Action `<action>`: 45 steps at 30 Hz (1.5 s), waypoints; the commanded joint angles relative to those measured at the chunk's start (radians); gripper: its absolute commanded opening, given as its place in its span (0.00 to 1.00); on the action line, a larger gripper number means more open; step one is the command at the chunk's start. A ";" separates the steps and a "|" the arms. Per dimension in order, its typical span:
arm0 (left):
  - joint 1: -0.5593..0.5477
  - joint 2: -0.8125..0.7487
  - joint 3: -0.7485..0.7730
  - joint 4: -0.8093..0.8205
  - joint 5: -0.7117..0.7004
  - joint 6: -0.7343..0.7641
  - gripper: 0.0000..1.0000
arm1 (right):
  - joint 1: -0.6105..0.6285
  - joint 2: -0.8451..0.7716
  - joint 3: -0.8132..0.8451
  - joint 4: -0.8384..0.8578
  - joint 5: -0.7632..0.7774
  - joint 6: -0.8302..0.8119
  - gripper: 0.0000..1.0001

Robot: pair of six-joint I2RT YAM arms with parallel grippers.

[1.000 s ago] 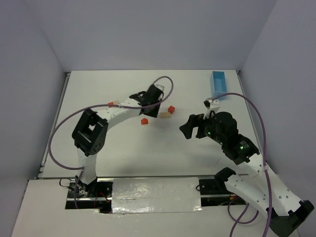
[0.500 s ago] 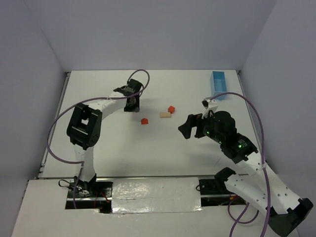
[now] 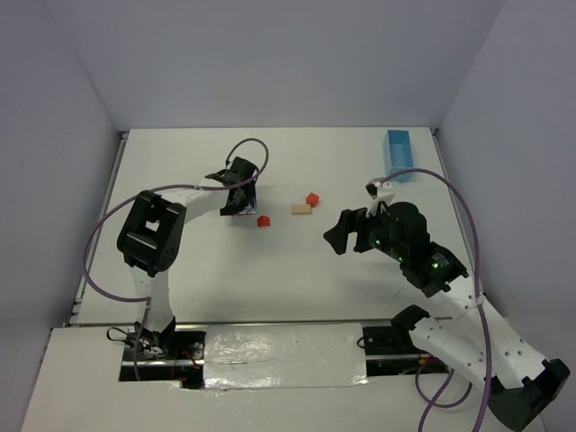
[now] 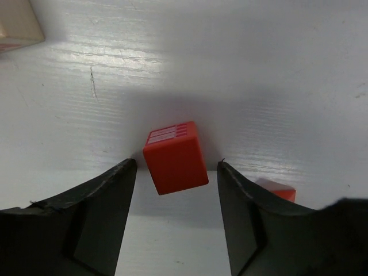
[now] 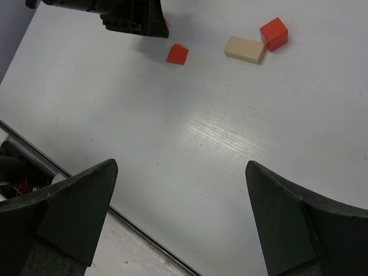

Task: Build the wood block tower

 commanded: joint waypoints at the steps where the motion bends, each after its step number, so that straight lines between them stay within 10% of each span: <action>1: 0.001 -0.028 -0.029 -0.026 -0.013 -0.020 0.72 | -0.003 0.001 -0.007 0.039 -0.010 -0.012 1.00; 29: -0.040 0.032 0.159 -0.158 -0.178 -0.157 0.53 | -0.004 0.018 -0.007 0.048 -0.048 -0.018 1.00; 45: -0.042 -0.017 0.117 -0.129 -0.155 -0.152 0.66 | -0.003 0.025 -0.010 0.051 -0.054 -0.017 1.00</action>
